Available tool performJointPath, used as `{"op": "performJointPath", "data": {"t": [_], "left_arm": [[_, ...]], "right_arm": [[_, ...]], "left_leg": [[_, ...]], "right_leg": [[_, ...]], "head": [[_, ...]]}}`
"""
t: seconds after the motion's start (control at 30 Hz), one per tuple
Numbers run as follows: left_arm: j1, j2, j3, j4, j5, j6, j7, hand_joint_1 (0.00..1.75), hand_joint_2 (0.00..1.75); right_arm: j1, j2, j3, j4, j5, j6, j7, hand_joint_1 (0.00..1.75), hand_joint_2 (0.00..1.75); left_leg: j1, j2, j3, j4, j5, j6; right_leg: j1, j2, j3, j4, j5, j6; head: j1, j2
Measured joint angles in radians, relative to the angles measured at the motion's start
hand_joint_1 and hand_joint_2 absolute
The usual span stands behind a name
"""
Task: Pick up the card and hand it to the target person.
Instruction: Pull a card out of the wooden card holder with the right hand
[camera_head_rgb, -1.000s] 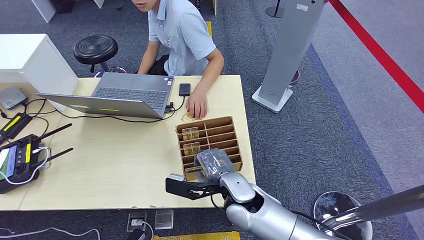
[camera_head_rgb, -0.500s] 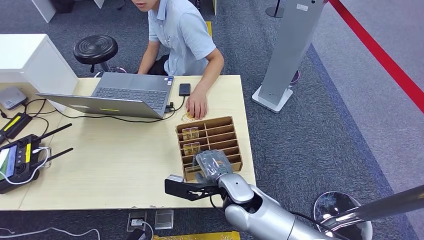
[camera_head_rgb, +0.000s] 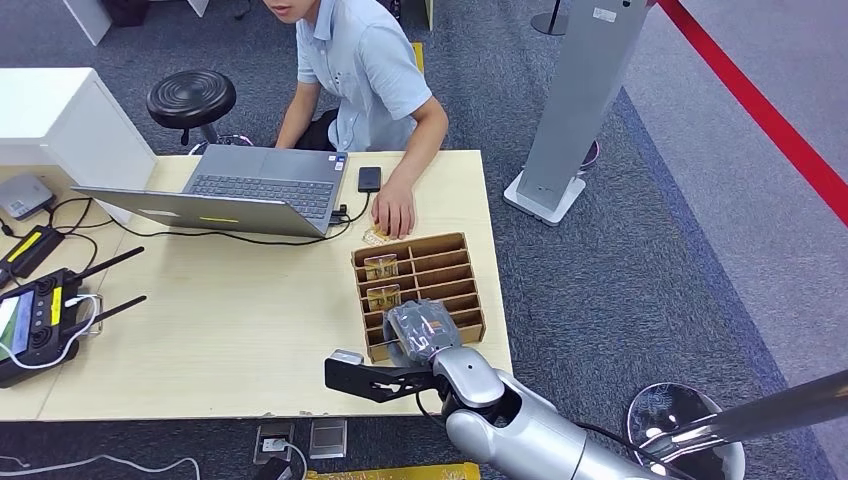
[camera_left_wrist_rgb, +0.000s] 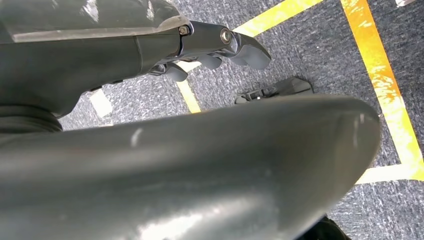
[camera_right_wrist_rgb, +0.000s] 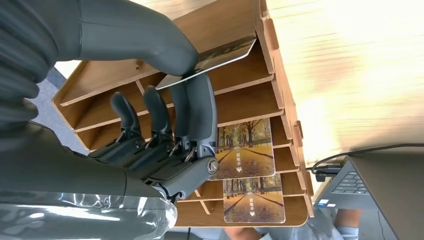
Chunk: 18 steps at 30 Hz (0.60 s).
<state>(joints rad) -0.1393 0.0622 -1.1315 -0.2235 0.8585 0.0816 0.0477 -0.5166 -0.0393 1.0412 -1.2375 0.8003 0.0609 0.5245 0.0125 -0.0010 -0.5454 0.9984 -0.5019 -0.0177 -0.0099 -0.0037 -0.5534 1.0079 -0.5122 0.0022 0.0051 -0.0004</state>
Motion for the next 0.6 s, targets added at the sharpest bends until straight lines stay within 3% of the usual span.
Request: {"op": "performJointPath", "data": {"t": [0.6], "left_arm": [[0.0, 0.0, 0.0, 0.0, -0.022, 0.028, 0.017, 0.0, 0.0]], "right_arm": [[-0.004, -0.003, -0.007, -0.011, -0.041, -0.008, 0.03, 1.57, 1.75]], "left_leg": [[0.0, 0.0, 0.0, 0.0, 0.0, 0.0]], "right_leg": [[0.0, 0.0, 0.0, 0.0, 0.0, 0.0]], "head": [[0.0, 0.0]]}}
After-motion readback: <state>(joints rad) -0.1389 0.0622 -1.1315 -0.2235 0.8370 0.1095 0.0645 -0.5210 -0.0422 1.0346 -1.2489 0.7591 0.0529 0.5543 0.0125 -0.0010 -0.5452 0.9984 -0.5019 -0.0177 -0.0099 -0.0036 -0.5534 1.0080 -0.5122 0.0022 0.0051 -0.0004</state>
